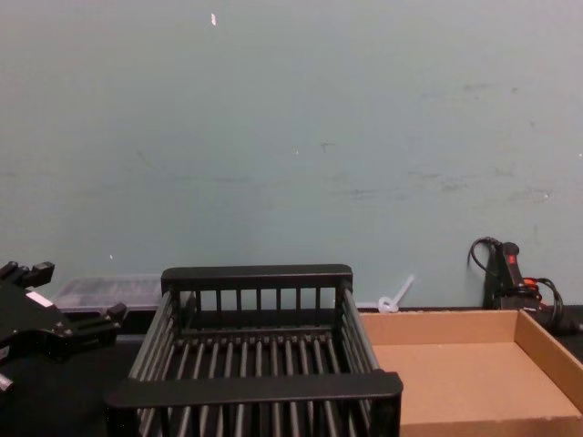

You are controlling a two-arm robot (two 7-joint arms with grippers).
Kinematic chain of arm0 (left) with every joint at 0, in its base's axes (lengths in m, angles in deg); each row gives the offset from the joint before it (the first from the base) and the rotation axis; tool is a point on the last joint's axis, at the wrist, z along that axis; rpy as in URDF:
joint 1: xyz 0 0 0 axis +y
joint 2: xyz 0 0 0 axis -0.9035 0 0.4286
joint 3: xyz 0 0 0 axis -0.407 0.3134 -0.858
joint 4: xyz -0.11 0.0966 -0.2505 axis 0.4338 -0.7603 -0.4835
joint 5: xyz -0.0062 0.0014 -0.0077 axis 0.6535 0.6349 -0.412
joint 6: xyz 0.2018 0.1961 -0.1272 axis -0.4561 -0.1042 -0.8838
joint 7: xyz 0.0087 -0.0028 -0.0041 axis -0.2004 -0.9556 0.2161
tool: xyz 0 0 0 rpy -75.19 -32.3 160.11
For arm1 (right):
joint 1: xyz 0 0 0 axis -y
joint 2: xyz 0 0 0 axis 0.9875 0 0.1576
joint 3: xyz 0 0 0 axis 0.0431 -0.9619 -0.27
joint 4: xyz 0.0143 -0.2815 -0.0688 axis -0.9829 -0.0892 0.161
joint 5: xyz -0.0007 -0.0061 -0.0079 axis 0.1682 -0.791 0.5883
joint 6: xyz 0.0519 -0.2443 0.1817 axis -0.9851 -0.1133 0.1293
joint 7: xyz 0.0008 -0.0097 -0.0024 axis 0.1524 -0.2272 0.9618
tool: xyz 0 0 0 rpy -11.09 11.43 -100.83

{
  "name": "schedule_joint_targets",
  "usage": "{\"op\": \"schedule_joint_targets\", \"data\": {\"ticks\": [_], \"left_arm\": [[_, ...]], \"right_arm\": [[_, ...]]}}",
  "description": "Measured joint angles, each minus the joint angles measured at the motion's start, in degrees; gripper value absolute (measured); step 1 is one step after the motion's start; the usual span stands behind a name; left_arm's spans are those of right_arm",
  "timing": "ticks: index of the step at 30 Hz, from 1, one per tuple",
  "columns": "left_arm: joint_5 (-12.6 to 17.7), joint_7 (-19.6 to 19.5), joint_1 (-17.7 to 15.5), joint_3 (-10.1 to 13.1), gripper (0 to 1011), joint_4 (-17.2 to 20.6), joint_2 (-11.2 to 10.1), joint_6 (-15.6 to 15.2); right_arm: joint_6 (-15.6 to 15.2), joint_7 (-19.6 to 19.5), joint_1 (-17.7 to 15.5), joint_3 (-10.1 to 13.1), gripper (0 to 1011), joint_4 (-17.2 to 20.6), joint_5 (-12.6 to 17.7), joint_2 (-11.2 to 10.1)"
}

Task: Pick up the white tape and place it into the black box , Pick up the silver tape and place it into the brown box.

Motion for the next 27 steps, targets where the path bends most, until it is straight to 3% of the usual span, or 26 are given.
{"op": "schedule_joint_targets", "data": {"ticks": [27], "left_arm": [[0.0, 0.0, 0.0, 0.0, 1002, 0.0, 0.0, 0.0]], "right_arm": [[0.7, -0.1, -0.5, 0.7, 97, 2.1, -0.1, -0.6]]}}
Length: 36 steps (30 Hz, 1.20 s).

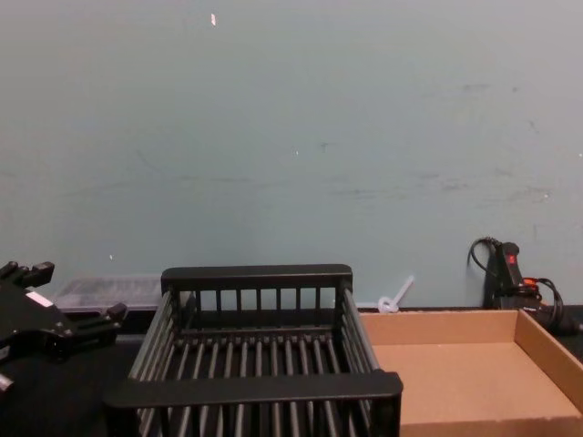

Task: Pick up the white tape and place it into the black box , Pick up the silver tape and place it into the brown box.

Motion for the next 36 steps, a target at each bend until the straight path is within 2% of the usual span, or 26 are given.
{"op": "schedule_joint_targets", "data": {"ticks": [7, 13, 29, 36], "left_arm": [[0.0, 0.0, 0.0, 0.0, 1001, 0.0, 0.0, 0.0], [0.0, 0.0, 0.0, 0.0, 1001, 0.0, 0.0, 0.0], [0.0, 0.0, 0.0, 0.0, 1001, 0.0, 0.0, 0.0], [0.0, 0.0, 0.0, 0.0, 1001, 0.0, 0.0, 0.0]], "right_arm": [[2.0, -0.6, -0.2, 0.8, 97, 2.3, -1.0, -0.3], [3.1, -1.6, 2.2, 0.8, 97, 2.5, -3.1, 1.3], [5.1, -1.7, 11.7, -2.0, 97, -3.3, -8.0, 9.0], [5.1, -0.5, 14.3, -3.2, 97, -5.0, -8.6, 11.1]]}}
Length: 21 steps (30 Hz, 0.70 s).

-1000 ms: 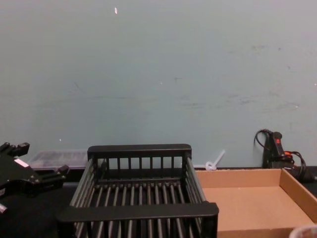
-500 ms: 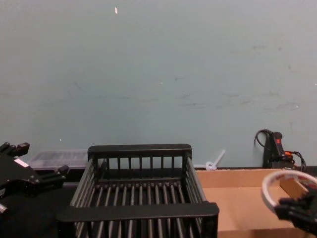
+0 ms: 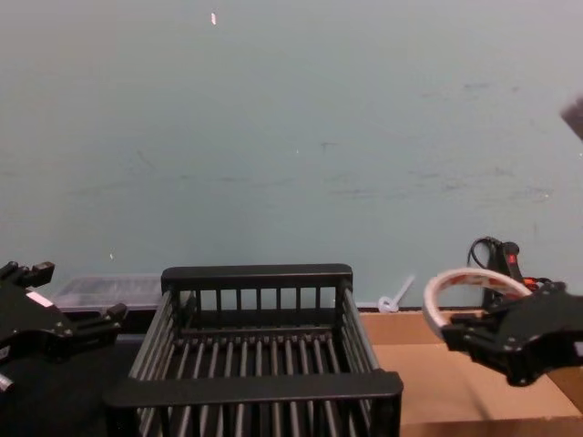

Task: Pick up the white tape and place it into the black box , Pick up the silver tape and place it into the brown box.

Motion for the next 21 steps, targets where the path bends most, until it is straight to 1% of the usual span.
{"op": "schedule_joint_targets", "data": {"ticks": [4, 12, 15, 21], "left_arm": [[0.0, 0.0, 0.0, 0.0, 1002, 0.0, 0.0, 0.0], [0.0, 0.0, 0.0, 0.0, 1001, 0.0, 0.0, 0.0], [0.0, 0.0, 0.0, 0.0, 1001, 0.0, 0.0, 0.0], [0.0, 0.0, 0.0, 0.0, 1001, 0.0, 0.0, 0.0]], "right_arm": [[0.0, 0.6, 0.9, -0.7, 97, -0.5, -0.2, 0.6], [1.2, 2.8, 4.3, -3.2, 97, -2.3, -1.2, 2.3], [1.4, 3.4, 5.3, -3.8, 97, -3.0, -1.3, 2.7], [1.9, 5.1, 8.5, -5.6, 97, -6.1, -1.6, 4.3]]}}
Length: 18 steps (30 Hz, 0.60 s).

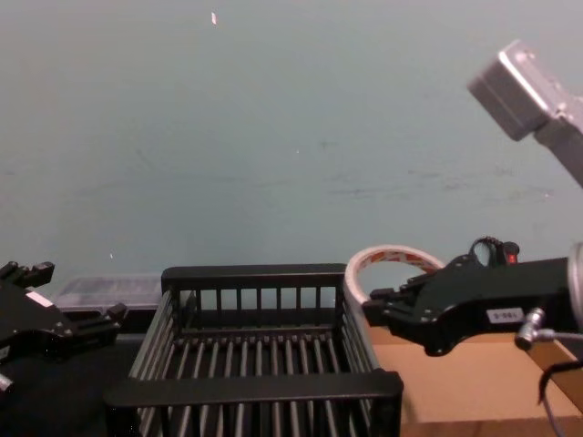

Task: Pick up the white tape and place it into the black box , Pick up the silver tape and place it into the brown box.

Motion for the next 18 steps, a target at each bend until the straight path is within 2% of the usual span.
{"op": "schedule_joint_targets", "data": {"ticks": [9, 18], "left_arm": [[0.0, 0.0, 0.0, 0.0, 1001, 0.0, 0.0, 0.0], [0.0, 0.0, 0.0, 0.0, 1001, 0.0, 0.0, 0.0]], "right_arm": [[1.2, 1.3, 4.3, -3.0, 97, -5.2, -1.2, 2.6], [2.6, 2.4, 6.8, -5.0, 97, -8.8, -1.8, 4.6]]}}
